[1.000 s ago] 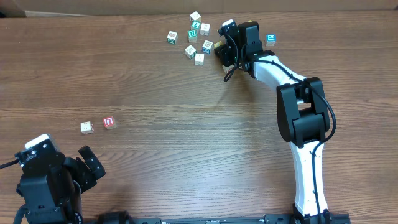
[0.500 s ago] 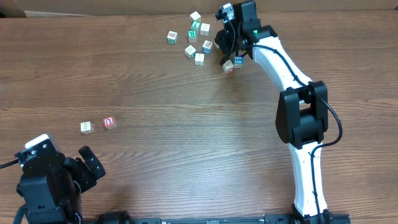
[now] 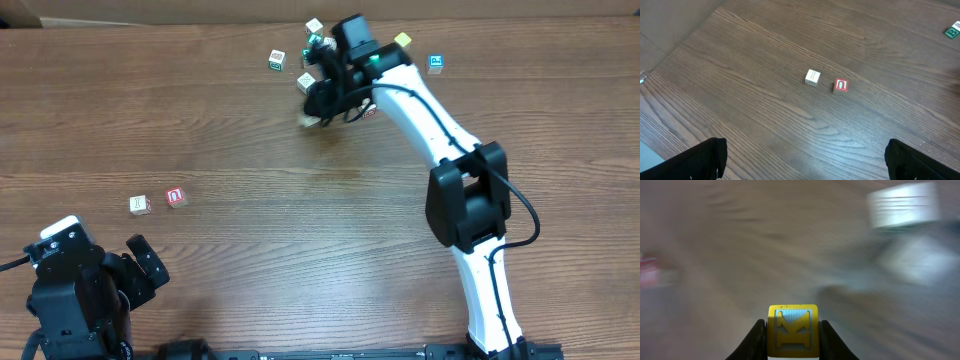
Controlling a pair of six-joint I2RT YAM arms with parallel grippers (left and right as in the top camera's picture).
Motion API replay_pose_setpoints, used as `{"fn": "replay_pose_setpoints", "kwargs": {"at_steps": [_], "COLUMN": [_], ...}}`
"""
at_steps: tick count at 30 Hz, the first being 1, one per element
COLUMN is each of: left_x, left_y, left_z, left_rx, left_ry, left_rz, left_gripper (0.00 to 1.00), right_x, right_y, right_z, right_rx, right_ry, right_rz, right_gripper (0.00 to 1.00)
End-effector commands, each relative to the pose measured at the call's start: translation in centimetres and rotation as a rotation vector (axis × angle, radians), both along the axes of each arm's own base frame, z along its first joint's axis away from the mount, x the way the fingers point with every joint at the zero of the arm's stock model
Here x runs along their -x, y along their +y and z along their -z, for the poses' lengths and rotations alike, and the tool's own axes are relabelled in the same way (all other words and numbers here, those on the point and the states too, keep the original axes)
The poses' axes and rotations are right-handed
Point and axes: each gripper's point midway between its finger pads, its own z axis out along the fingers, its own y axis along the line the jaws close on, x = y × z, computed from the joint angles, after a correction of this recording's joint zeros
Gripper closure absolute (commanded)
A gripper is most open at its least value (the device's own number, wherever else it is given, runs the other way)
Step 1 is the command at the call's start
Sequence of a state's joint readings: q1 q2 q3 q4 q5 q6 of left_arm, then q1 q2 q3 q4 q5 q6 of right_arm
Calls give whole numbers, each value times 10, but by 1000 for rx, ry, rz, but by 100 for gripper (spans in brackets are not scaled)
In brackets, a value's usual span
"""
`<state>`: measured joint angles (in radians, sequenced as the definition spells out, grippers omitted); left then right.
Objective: Form a horizontal line
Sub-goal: 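Carry the yellow block right of the red block and lower it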
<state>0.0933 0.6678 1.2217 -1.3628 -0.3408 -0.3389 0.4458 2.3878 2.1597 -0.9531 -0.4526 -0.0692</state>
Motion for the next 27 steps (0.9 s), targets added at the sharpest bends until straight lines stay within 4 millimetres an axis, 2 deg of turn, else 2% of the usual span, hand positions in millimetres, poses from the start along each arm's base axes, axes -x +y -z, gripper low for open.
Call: {"fn": "replay_pose_setpoints", "kwargs": {"at_steps": [1, 3, 6, 10, 13, 16, 18, 21, 25, 27], "left_x": [1, 1, 1, 1, 1, 1, 1, 1, 1, 1], "left_y": [0, 0, 0, 0, 0, 0, 0, 0, 0, 0], "left_z": [0, 0, 0, 0, 0, 0, 0, 0, 0, 0], "left_rx": [9, 9, 9, 9, 9, 9, 9, 9, 9, 9], "left_ry": [-9, -9, -9, -9, -9, -9, -9, -9, -9, -9], "left_rz": [-12, -12, -12, -12, -12, -12, -12, -12, -12, -12], "left_gripper": [0, 0, 0, 0, 0, 0, 0, 0, 0, 0], "right_x": [42, 59, 81, 103, 125, 134, 138, 139, 120, 114], "right_y": [53, 73, 99, 132, 160, 177, 187, 202, 199, 195], "right_z": [-63, -63, -49, -15, 6, 24, 30, 27, 26, 27], "right_rx": [-238, -240, -169, -38, -52, -76, -110, -149, -92, -85], "right_ry": [57, 64, 26, -79, -121, -130, -140, -180, -265, -253], "right_rz": [-136, -185, -227, -253, -287, -240, -203, -172, -40, 38], "right_gripper": [84, 84, 84, 84, 83, 83, 82, 82, 79, 79]}}
